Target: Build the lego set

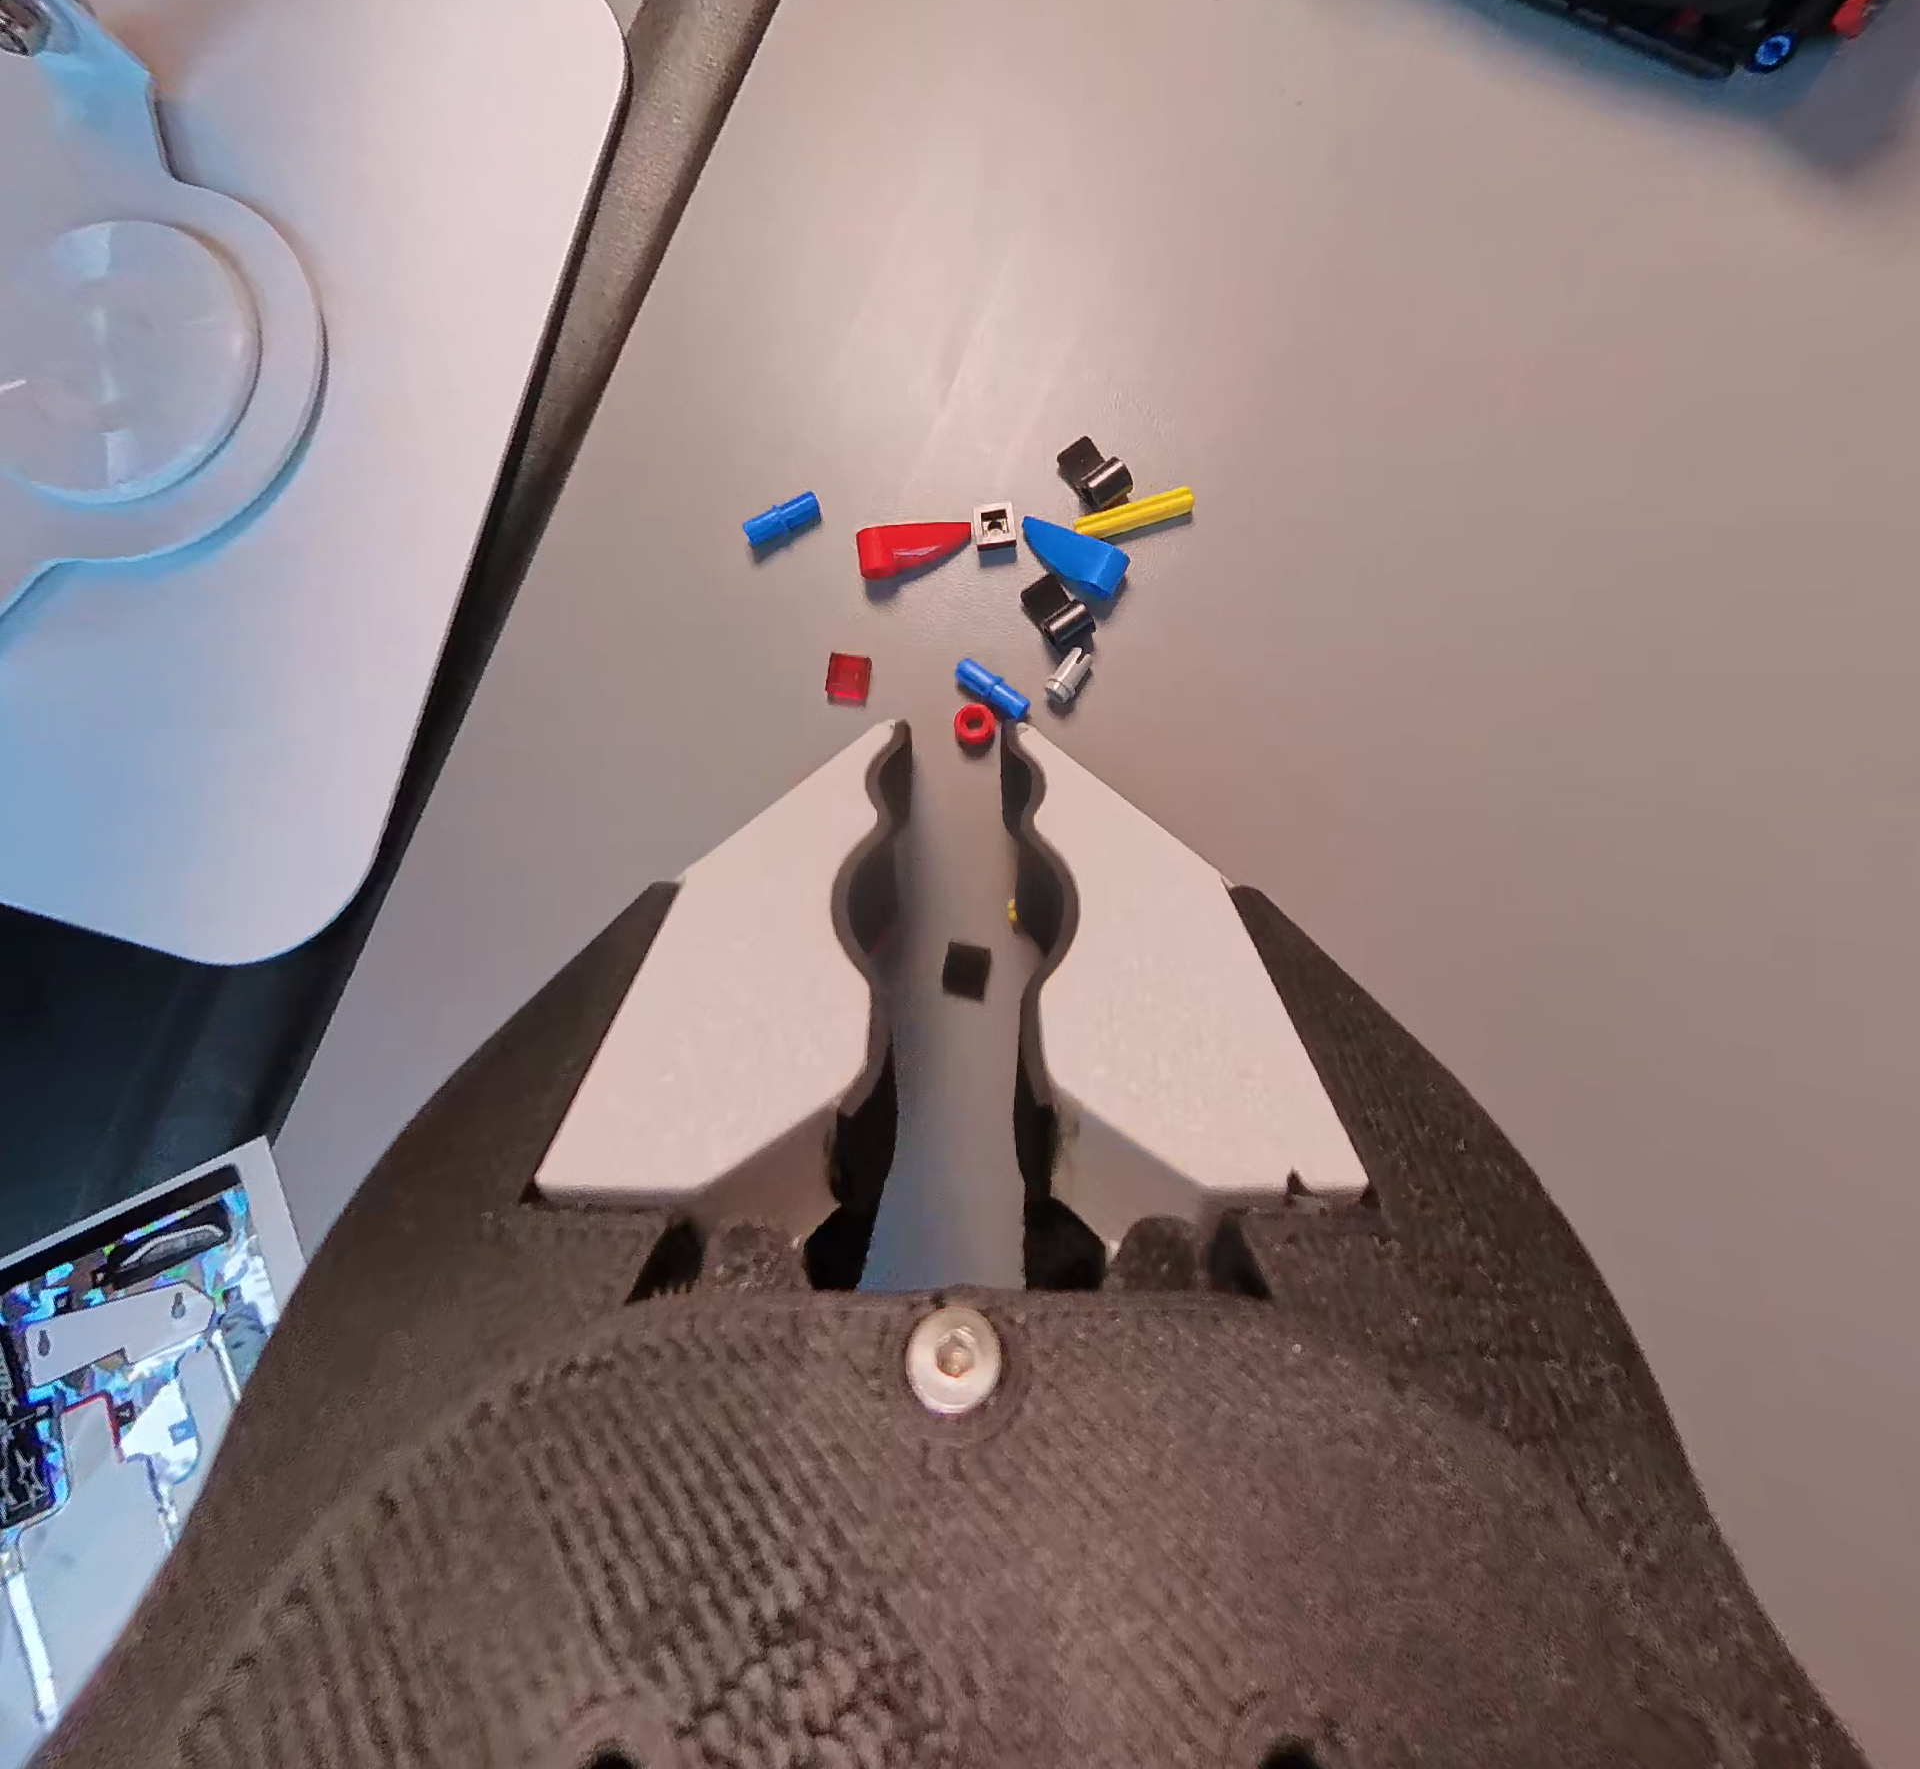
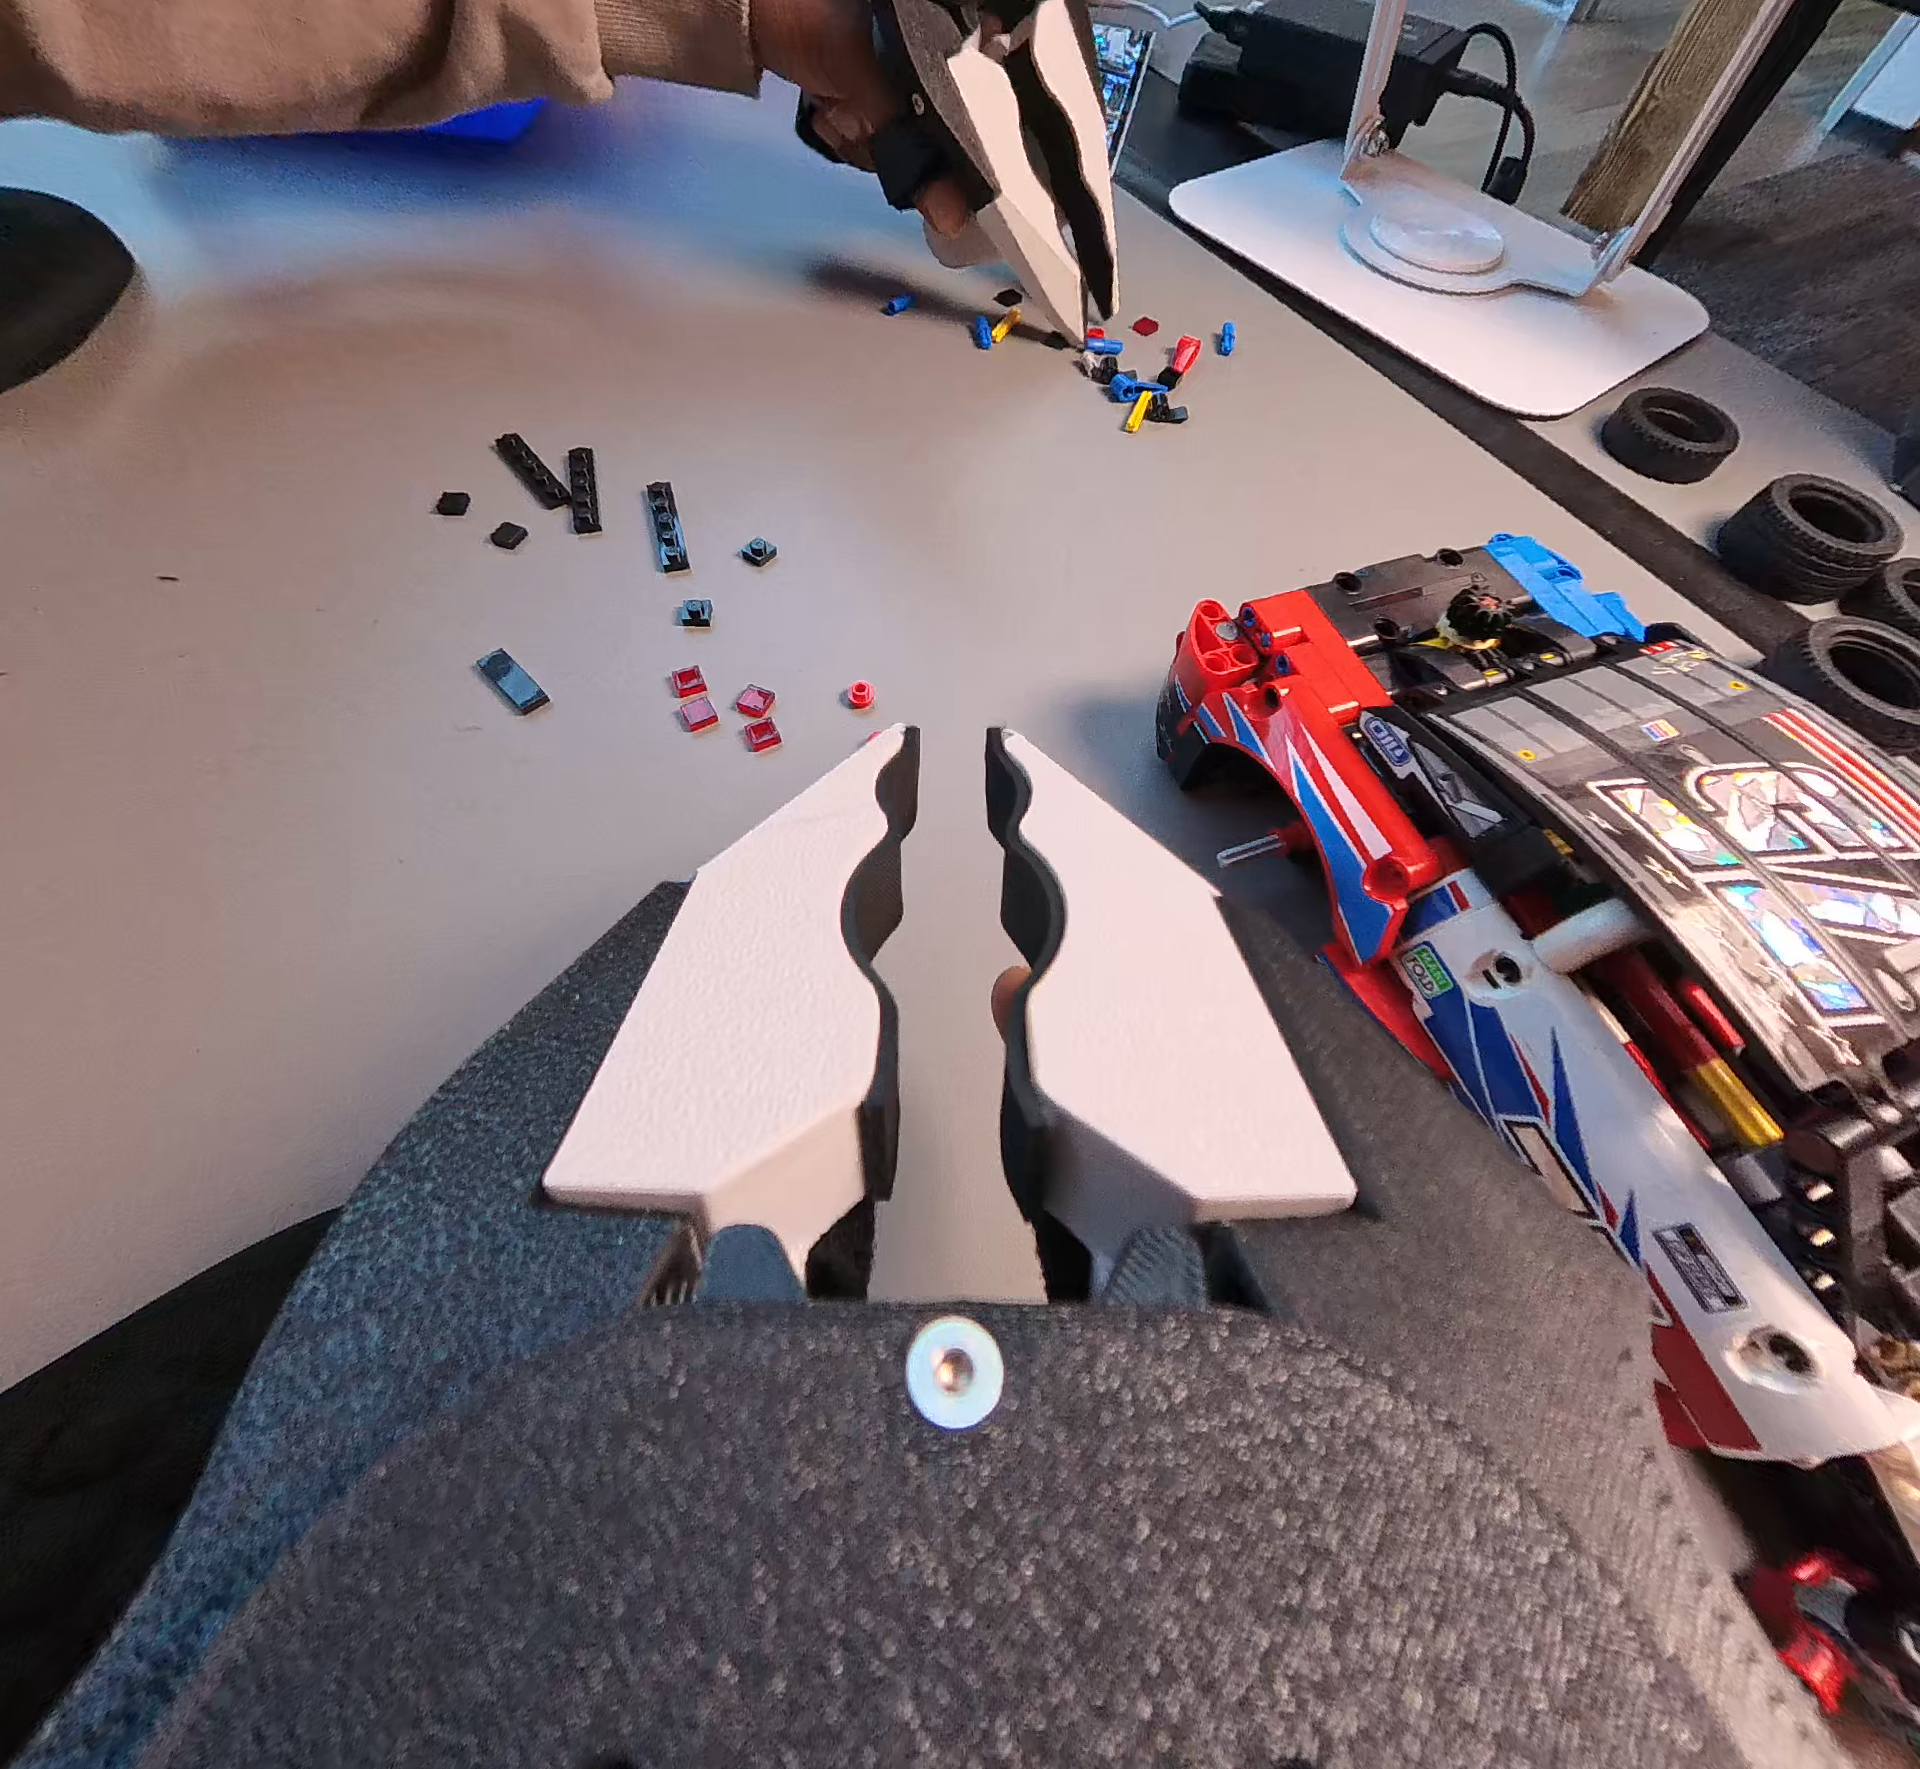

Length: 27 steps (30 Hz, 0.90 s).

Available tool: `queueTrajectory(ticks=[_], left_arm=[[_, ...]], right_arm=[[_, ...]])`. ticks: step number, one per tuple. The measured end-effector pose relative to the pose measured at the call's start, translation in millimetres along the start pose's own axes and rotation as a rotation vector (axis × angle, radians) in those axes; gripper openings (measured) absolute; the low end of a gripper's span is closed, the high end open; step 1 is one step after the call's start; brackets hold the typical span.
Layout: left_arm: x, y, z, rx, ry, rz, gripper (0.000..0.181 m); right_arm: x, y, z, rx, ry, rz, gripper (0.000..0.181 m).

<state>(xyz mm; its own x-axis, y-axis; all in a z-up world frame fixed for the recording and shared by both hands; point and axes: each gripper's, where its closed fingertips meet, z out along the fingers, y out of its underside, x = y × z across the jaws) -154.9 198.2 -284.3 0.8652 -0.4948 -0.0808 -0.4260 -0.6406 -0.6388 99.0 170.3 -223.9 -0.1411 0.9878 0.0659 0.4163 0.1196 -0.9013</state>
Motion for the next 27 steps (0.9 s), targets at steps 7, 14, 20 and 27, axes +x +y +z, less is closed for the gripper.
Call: queueTrajectory(ticks=[7, 14, 20, 27], left_arm=[[3, -3, 3, 0.003, 0.027, 0.025, 0.01], [60, -55, -36, 0.394, 0.332, -0.278, 0.005], [161, -103, -122, 0.862, 0.945, -0.779, 0.004], [220, -97, -140, 0.891, 1.087, -0.917, 0.003]], right_arm=[[-2, 5, 5, -0.015, -0.01, 0.007, 0.01], [-3, -8, 10, 0.05, 0.051, -0.035, 0.01], [-34, -66, 19, 0.257, 0.166, -0.292, 0.013], [-95, -125, 28, 0.398, 0.141, -0.516, 0.009]])
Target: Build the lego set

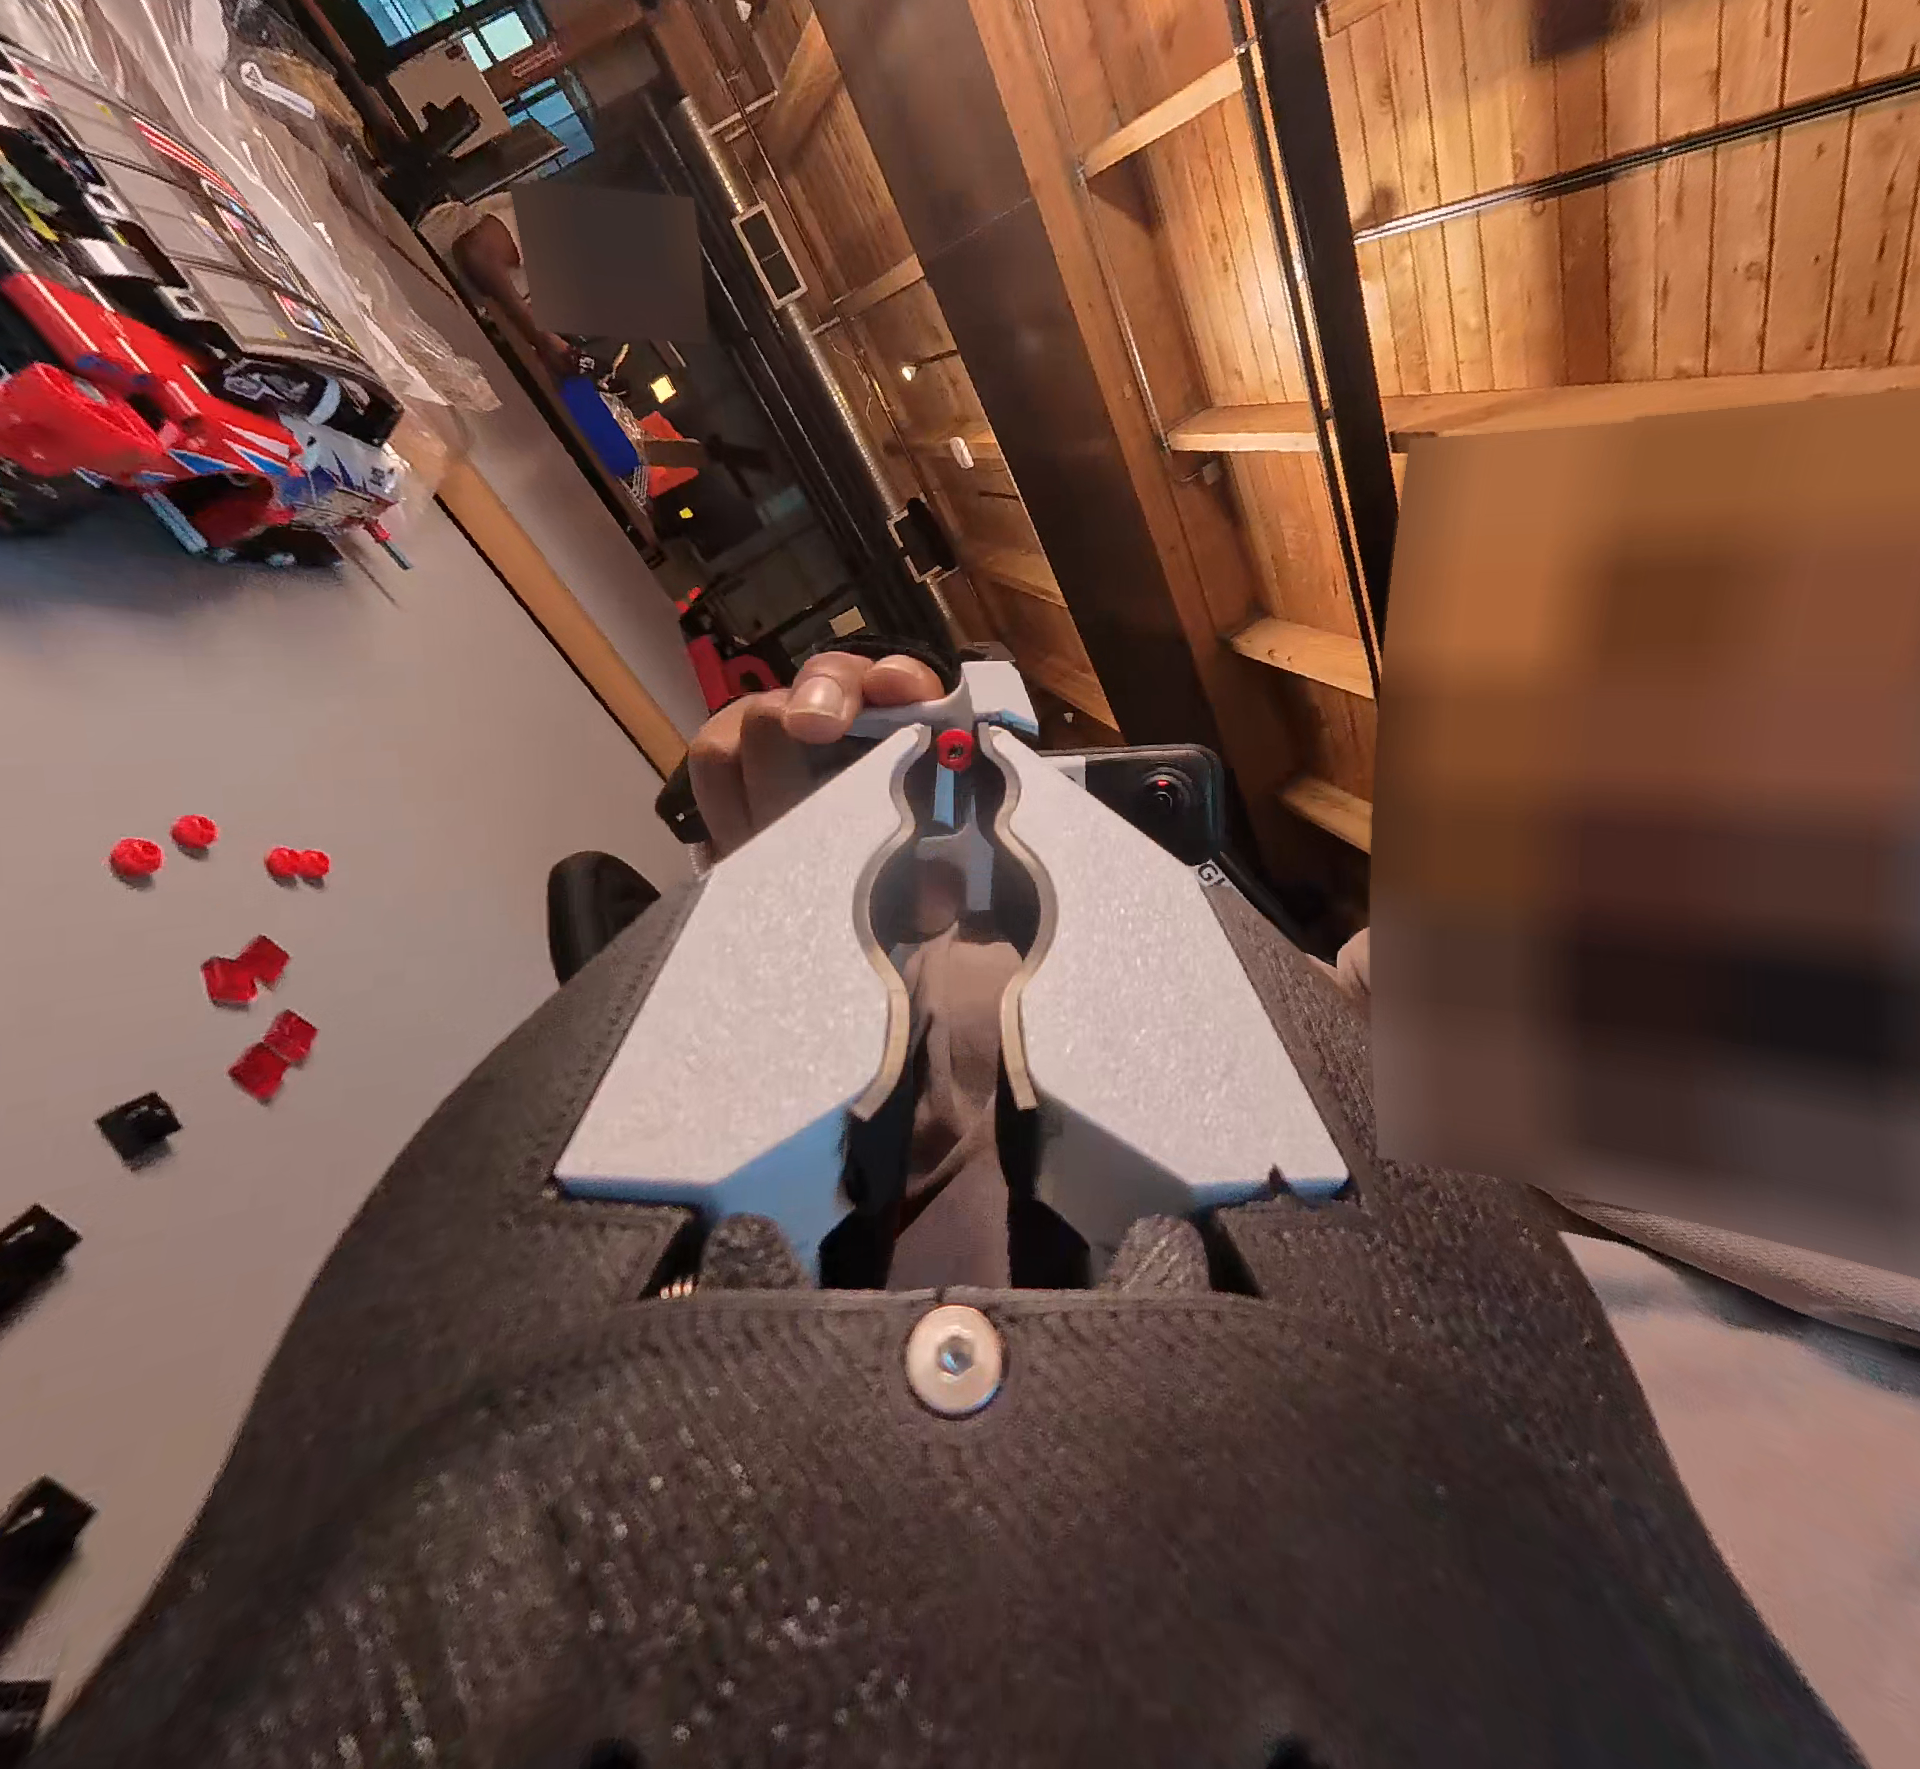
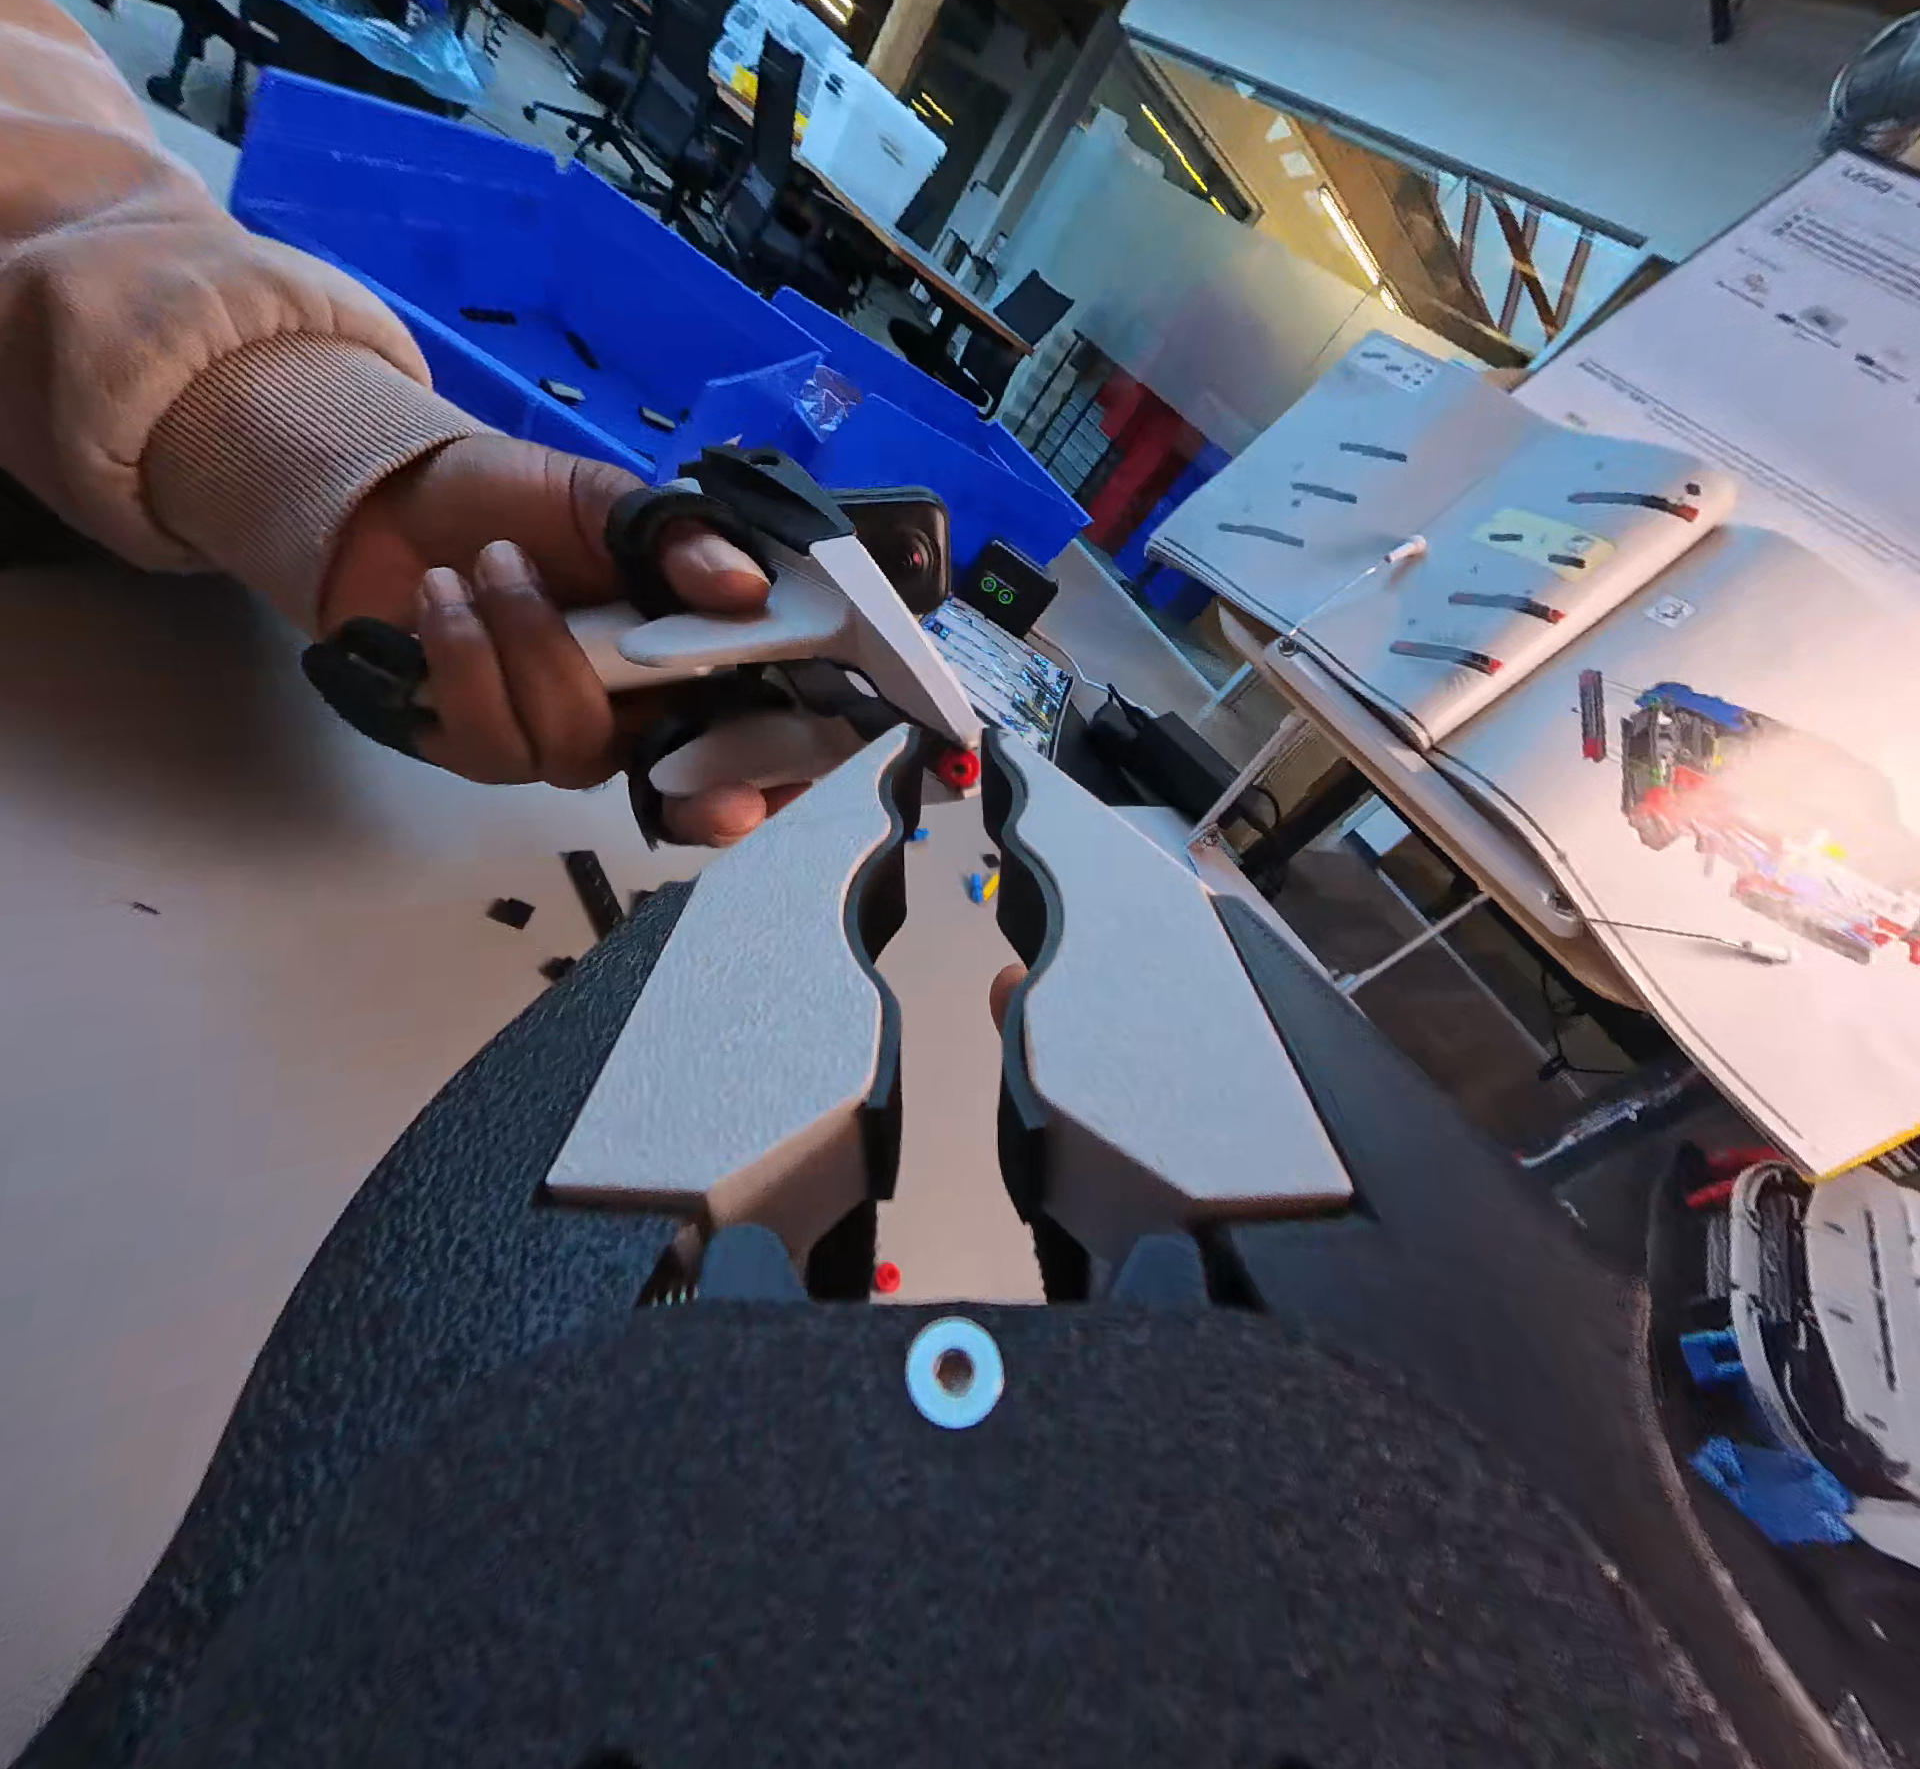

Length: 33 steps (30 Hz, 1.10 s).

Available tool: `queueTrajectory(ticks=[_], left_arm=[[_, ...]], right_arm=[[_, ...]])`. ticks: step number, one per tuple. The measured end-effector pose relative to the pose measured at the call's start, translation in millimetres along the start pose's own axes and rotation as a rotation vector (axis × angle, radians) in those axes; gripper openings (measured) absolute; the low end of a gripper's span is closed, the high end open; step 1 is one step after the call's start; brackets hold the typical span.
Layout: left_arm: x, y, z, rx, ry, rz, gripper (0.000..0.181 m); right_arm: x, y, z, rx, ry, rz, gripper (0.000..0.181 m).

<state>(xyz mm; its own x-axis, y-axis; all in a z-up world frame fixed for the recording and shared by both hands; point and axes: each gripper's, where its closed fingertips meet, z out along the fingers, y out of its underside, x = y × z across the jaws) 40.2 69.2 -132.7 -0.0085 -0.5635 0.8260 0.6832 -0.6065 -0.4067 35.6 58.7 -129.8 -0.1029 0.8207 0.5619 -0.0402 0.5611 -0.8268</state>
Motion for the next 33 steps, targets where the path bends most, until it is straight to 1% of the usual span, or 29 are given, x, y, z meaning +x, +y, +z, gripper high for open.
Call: queueTrajectory(ticks=[2, 6, 11, 14, 16, 17, 18, 19, 20, 22, 23, 24, 26, 28, 32, 33], left_arm=[[6, 3, -2, 0.004, 0.019, -0.001, 0.004], [15, 2, -5, 0.021, 0.056, 0.001, 0.003], [23, 2, -3, 0.02, 0.076, 0.011, 0.003], [23, 3, -4, 0.023, 0.068, 0.015, 0.003], [21, 2, -6, 0.023, 0.038, 0.034, 0.004], [19, -1, -9, 0.034, 0.01, 0.075, 0.009], [16, -4, -13, 0.039, -0.042, 0.141, 0.013], [13, -6, -19, 0.028, -0.105, 0.226, 0.018], [10, -6, -25, 0.005, -0.177, 0.321, 0.023], [1, -3, -41, -0.069, -0.347, 0.516, 0.03], [-6, 1, -50, -0.115, -0.433, 0.602, 0.032], [-11, 6, -59, -0.161, -0.505, 0.668, 0.034], [-19, 17, -75, -0.244, -0.606, 0.755, 0.035], [-22, 25, -89, -0.283, -0.674, 0.824, 0.035], [-21, 27, -104, -0.274, -0.722, 0.905, 0.034], [-20, 26, -104, -0.272, -0.725, 0.919, 0.034]], right_arm=[[-4, -5, 4, -0.002, 0.001, -0.021, 0.009], [-3, -12, 6, 0.021, 0.003, 0.003, 0.008], [-3, -14, 8, 0.017, 0.005, -0.01, 0.005], [-4, -15, 9, 0.015, -0.004, -0.011, 0.005], [-5, -11, 10, -0.008, -0.029, -0.012, 0.005], [-2, -7, 10, -0.035, -0.041, -0.006, 0.005], [4, 4, 11, -0.1, -0.057, 0.009, 0.005], [10, 23, 11, -0.205, -0.084, 0.03, 0.005], [16, 49, 10, -0.342, -0.122, 0.06, 0.005], [12, 110, -6, -0.66, -0.282, 0.146, 0.005], [11, 134, -14, -0.78, -0.344, 0.184, 0.005], [13, 150, -17, -0.842, -0.368, 0.203, 0.005], [6, 168, -23, -0.945, -0.458, 0.254, 0.005], [4, 178, -21, -0.995, -0.502, 0.255, 0.005], [1, 192, -21, -1.093, -0.549, 0.261, 0.006], [1, 191, -19, -1.092, -0.553, 0.27, 0.005]])
